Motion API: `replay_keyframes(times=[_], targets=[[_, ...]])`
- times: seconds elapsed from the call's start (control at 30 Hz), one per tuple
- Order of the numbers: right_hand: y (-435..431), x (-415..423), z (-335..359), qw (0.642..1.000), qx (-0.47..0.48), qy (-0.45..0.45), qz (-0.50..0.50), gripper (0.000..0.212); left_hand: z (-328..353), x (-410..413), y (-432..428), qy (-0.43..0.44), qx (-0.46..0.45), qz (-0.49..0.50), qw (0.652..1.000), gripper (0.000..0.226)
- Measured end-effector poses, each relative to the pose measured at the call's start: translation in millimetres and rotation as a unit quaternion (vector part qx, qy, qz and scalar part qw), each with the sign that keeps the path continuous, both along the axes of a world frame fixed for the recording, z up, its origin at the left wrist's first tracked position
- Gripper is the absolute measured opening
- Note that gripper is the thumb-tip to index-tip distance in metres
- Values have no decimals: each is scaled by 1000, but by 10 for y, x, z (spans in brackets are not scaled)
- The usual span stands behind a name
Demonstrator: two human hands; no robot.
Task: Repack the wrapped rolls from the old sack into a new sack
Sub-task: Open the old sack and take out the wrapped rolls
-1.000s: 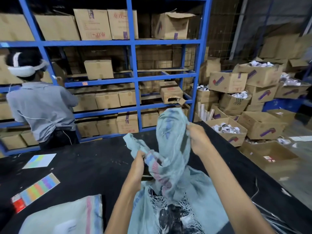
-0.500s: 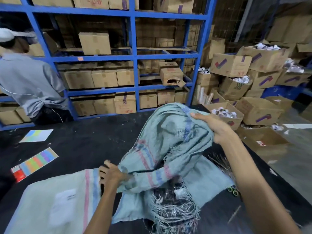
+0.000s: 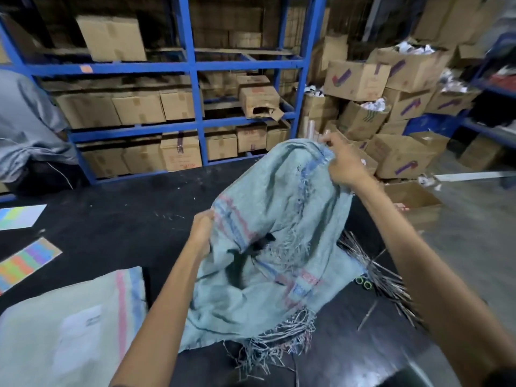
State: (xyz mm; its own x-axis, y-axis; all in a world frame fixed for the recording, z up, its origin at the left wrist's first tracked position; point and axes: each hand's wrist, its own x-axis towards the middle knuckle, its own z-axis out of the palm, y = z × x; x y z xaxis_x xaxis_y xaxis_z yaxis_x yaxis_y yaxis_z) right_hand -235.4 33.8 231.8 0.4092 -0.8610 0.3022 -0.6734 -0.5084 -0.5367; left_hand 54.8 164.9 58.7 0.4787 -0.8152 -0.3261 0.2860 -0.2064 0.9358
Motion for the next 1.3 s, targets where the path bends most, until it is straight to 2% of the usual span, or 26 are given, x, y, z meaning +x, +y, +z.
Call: replay_keyframes(times=[0.07,0.13,0.17,0.2,0.23,0.3,0.33,0.37,0.4,0.43,0.47,0.53,0.6,0.63,0.7,0.73,0.77,0.87,0.93,0.97,1.0,1.03,1.1,1.17,1.23,1.3], targets=[[-93,69,-91,999,-33,34,20,50,391,70,-167,29,-5,-39,999,53],[-204,94,-197,995,-22,99,20,31,678,160,-219,-119,4,-116,986,95],[-283,88,-261,990,-13,137,17,43,757,223,-208,-238,-2,-175,955,109],[-326,72,-300,980,-17,199,21,67,828,274,-152,-371,9,-222,902,127],[-352,63,-327,964,-27,262,26,88,825,387,-133,-499,45,-254,827,143],[-416,23,-392,922,-72,379,47,111,822,565,-73,-691,162,-266,653,155],[-421,-1,-402,904,-79,417,57,109,830,635,-22,-739,199,-258,590,145],[-406,6,-408,900,-68,426,67,107,823,713,25,-760,208,-255,561,120],[-401,25,-410,909,-36,408,73,101,843,778,75,-774,194,-245,551,85],[-397,57,-423,929,13,362,75,99,848,837,124,-780,157,-227,562,55],[-383,99,-432,942,74,321,69,97,838,890,155,-764,136,-213,594,39],[-348,208,-449,940,154,294,83,95,836,944,177,-695,111,-210,678,35],[-260,366,-455,904,199,354,136,88,818,951,90,-563,108,-178,800,41],[-188,453,-484,873,194,416,165,85,836,920,13,-509,128,-143,839,41],[-22,607,-635,796,120,557,202,78,915,807,-127,-442,216,-101,865,40],[12,665,-758,773,76,593,214,69,961,770,-186,-420,237,-91,871,40],[20,704,-851,776,56,590,217,58,979,760,-250,-398,233,-84,884,36],[-192,715,-915,874,186,414,171,38,1080,759,-342,-385,181,-28,905,15],[-360,690,-803,917,284,237,148,12,1165,730,-375,-366,147,9,919,16],[-419,670,-731,927,325,134,130,11,1198,688,-373,-332,129,11,934,16],[-502,657,-665,922,371,40,105,26,1245,622,-371,-280,123,-5,952,13],[-525,627,-577,901,422,-52,87,28,1249,585,-393,-207,122,-35,970,13],[-567,564,-398,860,482,-155,62,18,1233,533,-406,-82,125,-98,984,24],[-676,456,-236,840,494,-217,47,8,1170,537,-372,-57,126,-143,980,31],[-872,285,-208,773,535,-339,40,26,1141,546,-278,-60,141,-204,967,30],[-1025,102,-240,753,521,-400,21,55,1130,640,-229,-61,130,-319,937,55]])
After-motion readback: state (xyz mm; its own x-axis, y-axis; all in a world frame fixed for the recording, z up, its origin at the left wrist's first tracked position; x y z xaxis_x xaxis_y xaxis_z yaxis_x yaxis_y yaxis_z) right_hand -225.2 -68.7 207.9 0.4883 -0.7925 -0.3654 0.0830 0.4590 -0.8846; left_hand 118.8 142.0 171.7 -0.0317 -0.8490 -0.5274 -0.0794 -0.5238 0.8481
